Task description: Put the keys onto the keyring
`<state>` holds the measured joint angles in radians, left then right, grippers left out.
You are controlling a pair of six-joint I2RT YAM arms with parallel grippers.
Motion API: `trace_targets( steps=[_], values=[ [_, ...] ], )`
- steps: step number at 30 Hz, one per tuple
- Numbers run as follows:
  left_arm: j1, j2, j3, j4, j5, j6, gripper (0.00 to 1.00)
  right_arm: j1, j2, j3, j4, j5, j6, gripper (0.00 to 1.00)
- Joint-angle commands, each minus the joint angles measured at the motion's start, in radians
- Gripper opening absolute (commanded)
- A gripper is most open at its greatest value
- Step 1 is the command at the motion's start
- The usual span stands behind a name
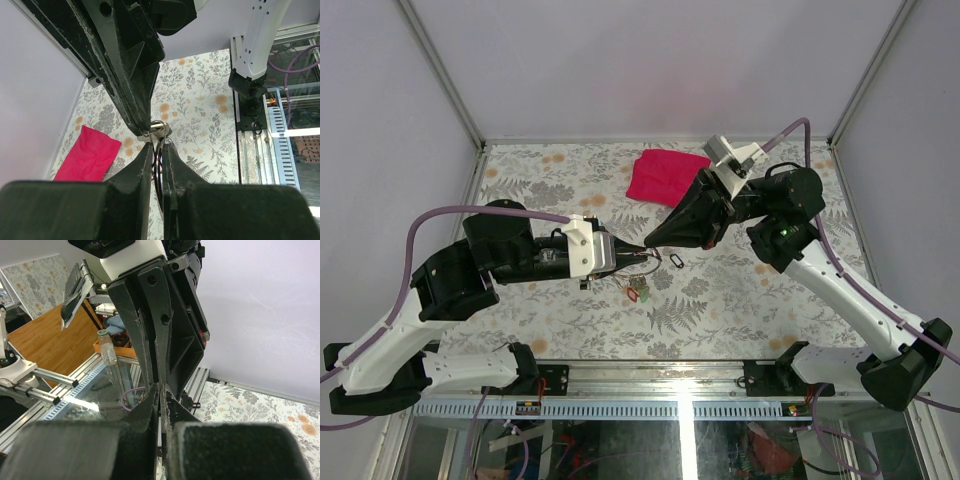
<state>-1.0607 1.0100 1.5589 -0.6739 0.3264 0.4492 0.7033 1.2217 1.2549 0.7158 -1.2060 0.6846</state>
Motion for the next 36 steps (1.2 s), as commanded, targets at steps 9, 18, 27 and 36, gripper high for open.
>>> trace_targets(
  steps=[9, 18, 27, 36],
  values=[
    [0.004, -0.012, 0.025, 0.157, -0.039, 0.001, 0.00, 0.022, 0.019, -0.005, 0.046, -0.099, 0.052, 0.00],
    [0.005, -0.008, 0.027, 0.157, -0.036, -0.001, 0.00, 0.024, 0.022, -0.009, 0.042, -0.099, 0.046, 0.00],
    [0.004, -0.006, 0.028, 0.157, -0.032, -0.001, 0.00, 0.028, 0.024, -0.016, 0.038, -0.101, 0.043, 0.00],
    [0.004, -0.008, 0.032, 0.157, -0.030, -0.002, 0.00, 0.029, 0.022, -0.025, 0.031, -0.106, 0.036, 0.00]
  ],
)
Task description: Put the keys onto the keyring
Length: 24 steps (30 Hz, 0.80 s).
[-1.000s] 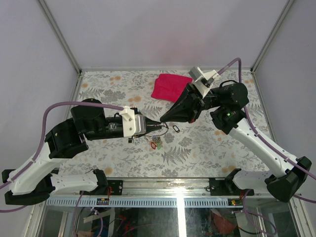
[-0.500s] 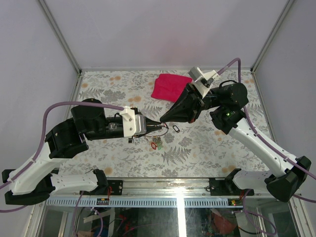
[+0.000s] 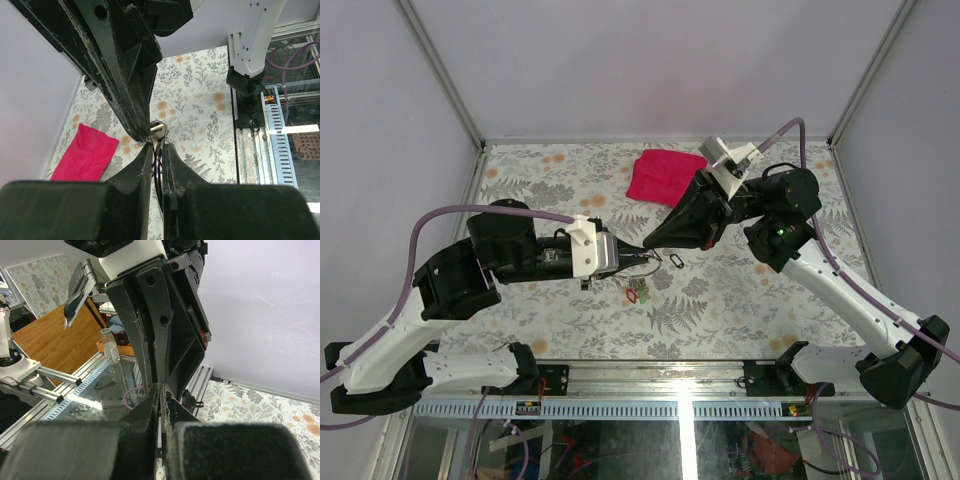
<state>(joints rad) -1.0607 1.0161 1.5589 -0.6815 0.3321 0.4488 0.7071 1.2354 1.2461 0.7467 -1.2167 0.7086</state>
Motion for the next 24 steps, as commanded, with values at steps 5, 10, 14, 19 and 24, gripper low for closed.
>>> trace_targets(
  steps=[5, 10, 14, 19, 24],
  values=[
    [0.005, -0.014, 0.032, 0.165, -0.038, -0.002, 0.00, 0.028, 0.009, -0.019, 0.001, -0.096, 0.012, 0.00],
    [0.004, -0.018, 0.031, 0.165, -0.038, -0.004, 0.00, 0.028, 0.011, -0.022, 0.001, -0.096, 0.011, 0.00],
    [0.004, -0.017, 0.033, 0.165, -0.038, -0.004, 0.00, 0.029, 0.014, -0.023, 0.000, -0.095, 0.009, 0.00],
    [0.004, -0.018, 0.036, 0.165, -0.037, -0.003, 0.00, 0.031, 0.018, -0.026, 0.000, -0.092, 0.005, 0.00],
    [0.004, -0.020, 0.038, 0.165, -0.035, -0.005, 0.00, 0.031, 0.018, -0.031, -0.004, -0.093, -0.001, 0.00]
  ],
)
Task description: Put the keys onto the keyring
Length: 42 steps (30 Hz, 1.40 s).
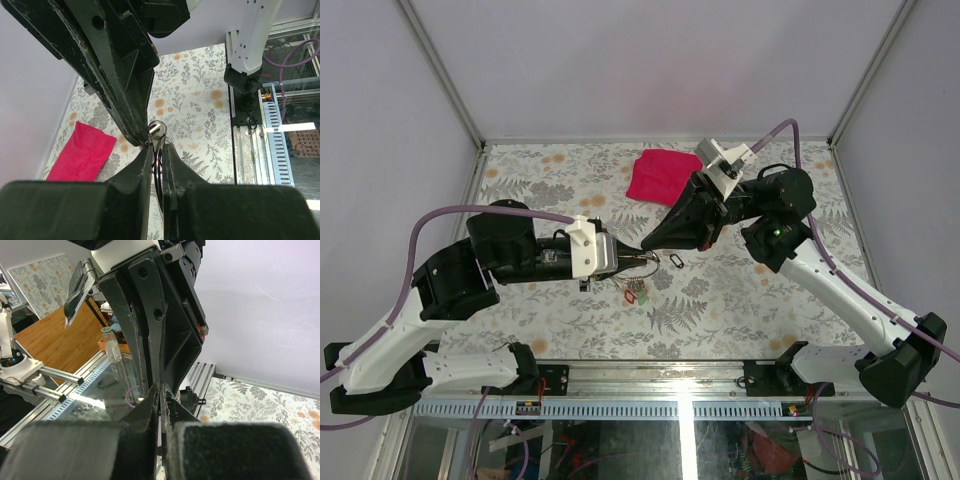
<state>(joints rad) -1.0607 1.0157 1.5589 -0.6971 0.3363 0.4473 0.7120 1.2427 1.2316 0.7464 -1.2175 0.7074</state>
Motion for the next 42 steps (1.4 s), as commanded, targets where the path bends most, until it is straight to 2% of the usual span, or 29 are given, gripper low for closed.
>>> trace_targets(
  steps=[1, 16, 24, 42],
  values=[
    [0.005, -0.018, 0.037, 0.180, -0.040, -0.004, 0.00, 0.026, 0.011, -0.016, -0.005, -0.093, -0.001, 0.00],
    [0.004, -0.011, 0.030, 0.175, -0.043, -0.003, 0.00, 0.032, 0.010, 0.007, 0.056, -0.108, 0.070, 0.00],
    [0.004, 0.035, 0.085, 0.115, -0.035, -0.007, 0.00, 0.046, 0.020, 0.005, 0.115, -0.127, 0.120, 0.00],
    [0.004, 0.005, 0.075, 0.139, -0.055, -0.019, 0.00, 0.049, 0.007, -0.014, 0.088, -0.151, 0.111, 0.00]
  ],
)
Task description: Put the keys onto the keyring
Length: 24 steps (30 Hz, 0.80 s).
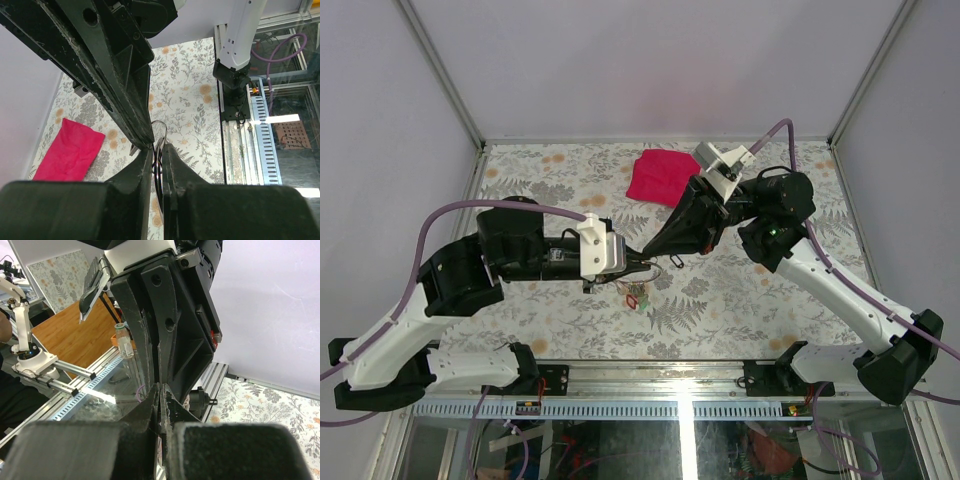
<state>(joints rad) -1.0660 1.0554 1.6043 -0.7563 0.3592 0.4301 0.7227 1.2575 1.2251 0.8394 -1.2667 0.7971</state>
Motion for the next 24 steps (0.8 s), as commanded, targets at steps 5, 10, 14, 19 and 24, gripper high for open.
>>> trace_targets(
  steps=[5, 10, 14, 19, 24],
  values=[
    [0.009, -0.052, 0.019, 0.215, -0.071, -0.004, 0.00, 0.039, -0.016, -0.003, -0.079, -0.093, -0.039, 0.00],
    [0.009, -0.050, 0.018, 0.216, -0.067, -0.007, 0.00, 0.040, -0.017, -0.001, -0.089, -0.088, -0.046, 0.00],
    [0.009, -0.049, 0.019, 0.222, -0.066, -0.008, 0.00, 0.043, -0.020, -0.004, -0.091, -0.083, -0.047, 0.00],
    [0.010, -0.050, 0.014, 0.233, -0.071, -0.012, 0.00, 0.049, -0.020, -0.011, -0.087, -0.076, -0.045, 0.00],
    [0.010, -0.070, -0.013, 0.272, -0.101, -0.020, 0.00, 0.051, -0.025, -0.018, -0.078, -0.073, -0.037, 0.00]
  ],
)
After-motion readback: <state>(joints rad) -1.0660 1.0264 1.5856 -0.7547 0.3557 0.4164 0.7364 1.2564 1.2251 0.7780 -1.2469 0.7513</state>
